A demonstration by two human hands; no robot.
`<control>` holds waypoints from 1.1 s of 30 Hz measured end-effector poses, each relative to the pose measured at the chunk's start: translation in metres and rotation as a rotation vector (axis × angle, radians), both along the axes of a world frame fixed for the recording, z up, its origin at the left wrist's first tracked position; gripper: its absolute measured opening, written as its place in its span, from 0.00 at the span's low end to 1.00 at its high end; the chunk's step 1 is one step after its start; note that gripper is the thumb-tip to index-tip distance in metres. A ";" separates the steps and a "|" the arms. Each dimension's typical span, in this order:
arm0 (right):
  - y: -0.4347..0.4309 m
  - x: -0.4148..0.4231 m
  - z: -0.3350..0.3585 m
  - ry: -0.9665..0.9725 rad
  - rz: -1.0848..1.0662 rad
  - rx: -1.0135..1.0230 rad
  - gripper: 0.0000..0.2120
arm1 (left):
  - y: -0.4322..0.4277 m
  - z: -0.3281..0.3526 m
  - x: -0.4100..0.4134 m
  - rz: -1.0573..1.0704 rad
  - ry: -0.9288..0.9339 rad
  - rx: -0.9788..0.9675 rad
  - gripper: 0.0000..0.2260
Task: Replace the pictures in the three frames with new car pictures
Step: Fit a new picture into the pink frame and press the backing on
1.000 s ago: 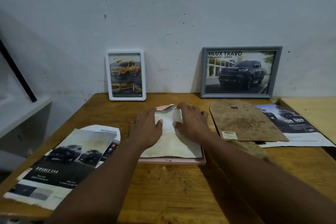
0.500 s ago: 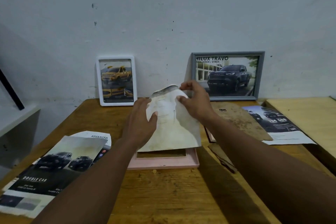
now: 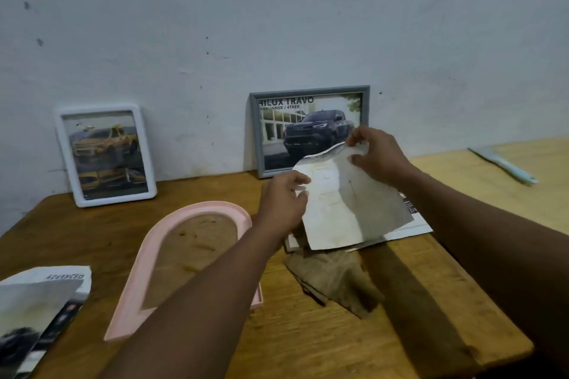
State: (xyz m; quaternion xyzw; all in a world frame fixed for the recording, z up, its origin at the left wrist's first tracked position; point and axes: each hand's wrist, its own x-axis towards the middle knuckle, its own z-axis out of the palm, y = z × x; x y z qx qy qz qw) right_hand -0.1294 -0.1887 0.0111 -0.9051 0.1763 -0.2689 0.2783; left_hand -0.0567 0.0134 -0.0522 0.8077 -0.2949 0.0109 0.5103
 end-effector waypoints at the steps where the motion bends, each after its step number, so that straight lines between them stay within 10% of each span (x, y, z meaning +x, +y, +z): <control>1: -0.013 -0.002 -0.004 0.026 -0.013 -0.024 0.13 | -0.014 -0.003 -0.004 -0.013 0.001 0.011 0.10; 13: -0.050 -0.015 -0.066 0.425 -0.042 -0.249 0.13 | -0.076 -0.044 -0.006 -0.066 -0.229 0.419 0.13; 33: 0.153 0.058 -0.028 0.216 0.327 -0.148 0.15 | 0.133 0.008 0.029 0.202 -0.205 0.381 0.17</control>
